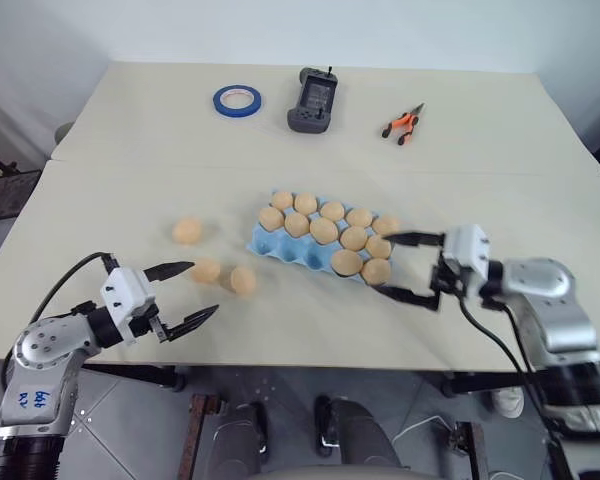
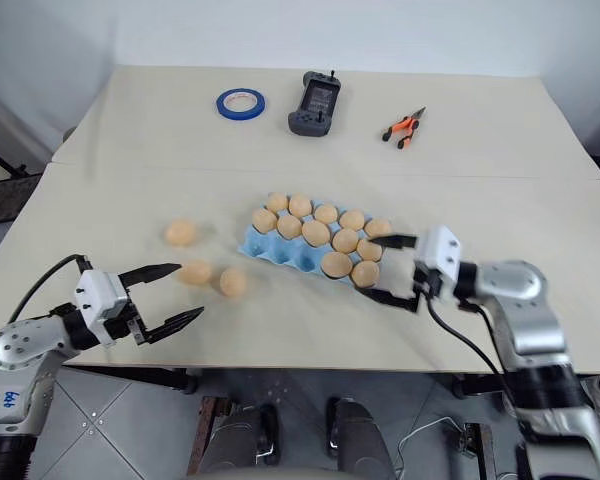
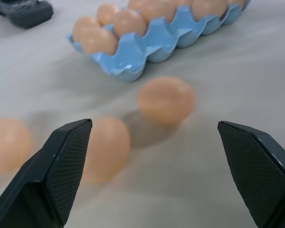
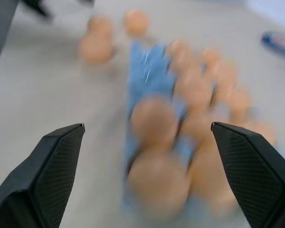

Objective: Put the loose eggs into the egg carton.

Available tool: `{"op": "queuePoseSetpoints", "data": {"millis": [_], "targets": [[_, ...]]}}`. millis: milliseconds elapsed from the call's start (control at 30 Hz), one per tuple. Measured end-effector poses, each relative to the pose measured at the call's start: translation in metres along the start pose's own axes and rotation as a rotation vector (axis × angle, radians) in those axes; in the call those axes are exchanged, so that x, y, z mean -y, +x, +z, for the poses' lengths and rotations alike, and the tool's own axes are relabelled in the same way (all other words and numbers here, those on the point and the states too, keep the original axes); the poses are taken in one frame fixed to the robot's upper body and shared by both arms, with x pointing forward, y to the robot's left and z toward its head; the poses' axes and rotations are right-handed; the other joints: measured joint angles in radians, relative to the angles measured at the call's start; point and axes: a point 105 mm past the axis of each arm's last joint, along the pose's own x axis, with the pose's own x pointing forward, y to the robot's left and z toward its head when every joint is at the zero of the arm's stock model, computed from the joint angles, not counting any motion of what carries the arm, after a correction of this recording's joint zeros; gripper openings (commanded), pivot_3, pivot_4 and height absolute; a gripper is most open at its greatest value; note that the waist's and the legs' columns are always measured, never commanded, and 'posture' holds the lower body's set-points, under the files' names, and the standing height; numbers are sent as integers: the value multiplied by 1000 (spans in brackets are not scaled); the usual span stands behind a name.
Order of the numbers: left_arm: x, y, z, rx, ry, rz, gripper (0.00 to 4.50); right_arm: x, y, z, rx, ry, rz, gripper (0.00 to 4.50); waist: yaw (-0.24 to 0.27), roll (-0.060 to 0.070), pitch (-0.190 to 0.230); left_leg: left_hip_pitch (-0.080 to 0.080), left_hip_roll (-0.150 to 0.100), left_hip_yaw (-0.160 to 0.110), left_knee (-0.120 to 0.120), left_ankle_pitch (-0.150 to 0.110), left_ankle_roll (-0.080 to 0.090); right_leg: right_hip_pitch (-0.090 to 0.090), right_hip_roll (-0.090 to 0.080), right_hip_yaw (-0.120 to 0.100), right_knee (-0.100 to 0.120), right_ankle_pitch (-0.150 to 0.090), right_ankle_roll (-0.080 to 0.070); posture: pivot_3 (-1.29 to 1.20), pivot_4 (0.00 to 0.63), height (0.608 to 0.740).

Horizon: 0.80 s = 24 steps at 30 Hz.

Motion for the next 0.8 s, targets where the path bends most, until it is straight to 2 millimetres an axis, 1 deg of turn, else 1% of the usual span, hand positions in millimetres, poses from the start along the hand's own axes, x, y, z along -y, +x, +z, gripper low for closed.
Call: {"op": "queuePoseSetpoints", "data": {"millis": [67, 167, 233, 300, 367, 433, 500, 567, 667, 767, 800], "targets": [[-9, -11, -3, -17, -19, 43, 4500, -5, -12, -5, -12, 22, -14, 4482, -10, 0, 0, 1, 1, 1, 0, 0, 0, 0, 1, 1, 0, 0, 0, 0, 150, 740], [-16, -26, -4, -31, -30, 90, 4500, -7, -17, 0, 11, -2, -29, 4482, -27, 0, 0, 1, 1, 1, 0, 1, -1, 0, 2, 1, 0, 0, 0, 0, 150, 740], [-16, -34, -5, -38, -42, 104, 4500, -6, -20, 3, 19, -14, -39, 4482, -28, 0, 0, 1, 1, 0, 0, 1, -1, 0, 2, 1, 0, 0, -1, 0, 150, 740], [-14, -42, -10, -59, -60, 112, 4500, -11, -21, 4, 28, -22, -35, 4482, -26, 0, 0, 1, 1, 0, 0, 1, -2, 0, 2, 1, -1, 0, -1, 0, 150, 740], [-11, -45, -14, -71, -76, 106, 4500, -14, -21, 4, 34, -20, -27, 4482, -26, 0, 0, 0, 1, 0, 0, 1, -1, 0, 2, 1, -2, -1, -1, 0, 150, 740], [-9, -44, -14, -73, -83, 93, 4500, -16, -21, 7, 46, -37, -20, 4482, -24, 0, 0, 0, 1, 0, 0, 1, -1, 0, 1, 1, -3, -1, -1, 0, 150, 740], [-6, -36, -12, -65, -88, 62, 4500, -19, -20, 9, 49, -46, -9, 4482, -18, 0, 0, 0, 1, 0, 0, 0, -1, 0, 1, 1, -3, -2, -3, 0, 150, 740], [-3, -21, -5, -35, -81, 27, 4500, -20, -19, 9, 50, -46, -4, 4482, -11, 0, 0, 0, 1, 0, 0, 0, -1, 0, 1, 2, -3, -2, -4, 0, 150, 740], [1, 10, 5, 17, -72, -31, 4500, -18, -14, 13, 67, -53, -3, 4482, -2, 0, 0, 0, 0, 0, 1, 1, -1, 1, 1, 2, -3, -2, -3, 0, 150, 740], [8, 42, 13, 39, -42, -111, 4500, -18, -9, 17, 85, -54, 5, 4482, 0, 0, 0, 0, 0, 0, 1, 1, -1, 1, 1, 2, -2, 0, 0, 0, 150, 740], [10, 48, 16, 43, -33, -127, 4500, -19, -6, 20, 92, -61, 15, 4482, 0, 0, 0, 0, 0, 0, 0, 1, -1, 1, 1, 2, -2, 0, 0, 0, 150, 740]]}}
